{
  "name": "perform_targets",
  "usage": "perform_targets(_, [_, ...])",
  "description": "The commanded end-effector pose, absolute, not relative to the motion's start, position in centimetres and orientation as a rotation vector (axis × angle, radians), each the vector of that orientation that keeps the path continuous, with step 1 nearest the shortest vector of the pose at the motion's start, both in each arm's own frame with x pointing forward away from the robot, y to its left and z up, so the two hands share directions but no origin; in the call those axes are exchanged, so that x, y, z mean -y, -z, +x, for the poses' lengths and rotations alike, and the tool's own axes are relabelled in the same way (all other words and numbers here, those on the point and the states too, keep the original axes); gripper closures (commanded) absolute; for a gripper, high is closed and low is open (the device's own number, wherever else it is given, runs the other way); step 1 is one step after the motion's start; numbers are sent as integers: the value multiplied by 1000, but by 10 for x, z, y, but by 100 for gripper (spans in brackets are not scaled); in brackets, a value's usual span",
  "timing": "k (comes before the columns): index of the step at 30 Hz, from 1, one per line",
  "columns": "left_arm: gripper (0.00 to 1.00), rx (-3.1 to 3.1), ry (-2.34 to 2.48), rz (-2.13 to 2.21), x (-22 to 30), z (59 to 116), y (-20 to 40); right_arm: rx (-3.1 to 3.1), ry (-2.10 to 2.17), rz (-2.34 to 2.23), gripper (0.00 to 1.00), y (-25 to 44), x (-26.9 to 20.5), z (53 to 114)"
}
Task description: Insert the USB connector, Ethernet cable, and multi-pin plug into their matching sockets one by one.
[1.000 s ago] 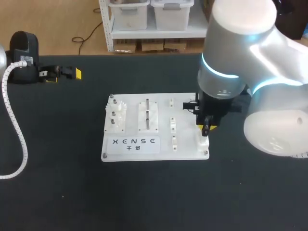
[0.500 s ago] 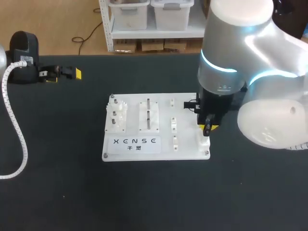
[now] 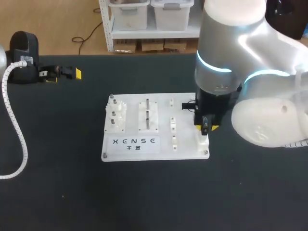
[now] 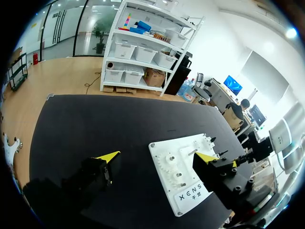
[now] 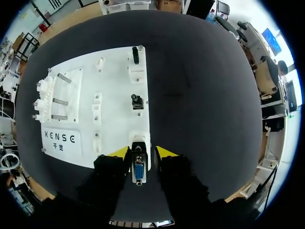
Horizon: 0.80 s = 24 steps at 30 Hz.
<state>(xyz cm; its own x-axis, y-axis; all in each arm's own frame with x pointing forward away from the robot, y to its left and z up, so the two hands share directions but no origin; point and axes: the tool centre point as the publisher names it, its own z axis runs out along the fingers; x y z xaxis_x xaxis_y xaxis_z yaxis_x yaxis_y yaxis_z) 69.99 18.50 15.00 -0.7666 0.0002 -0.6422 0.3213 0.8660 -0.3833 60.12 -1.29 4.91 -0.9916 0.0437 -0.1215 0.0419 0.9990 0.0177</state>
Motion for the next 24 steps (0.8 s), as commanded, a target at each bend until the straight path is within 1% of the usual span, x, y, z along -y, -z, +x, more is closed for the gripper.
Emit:
perform_targets(1, [0, -2374, 636, 231, -185, 700, -150, -2979, -42, 77, 0, -49, 13, 602])
perform_targets(17, [0, -2374, 636, 231, -185, 700, -150, -2843, 20, 118, 0, -113, 7, 615])
perform_targets(20, [0, -2374, 636, 231, -185, 700, -150, -2814, 80, 154, 0, -122, 5, 612])
perform_targets(22, [0, -2374, 636, 231, -185, 700, -150, -2807, 163, 180, 0, -127, 3, 611])
perform_targets(23, [0, -2374, 636, 231, -185, 700, -150, -2812, 282, 166, 0, -128, 1, 610])
perform_targets(24, [0, -2374, 636, 231, -185, 700, -150, -2812, 282, 166, 0, -128, 1, 610])
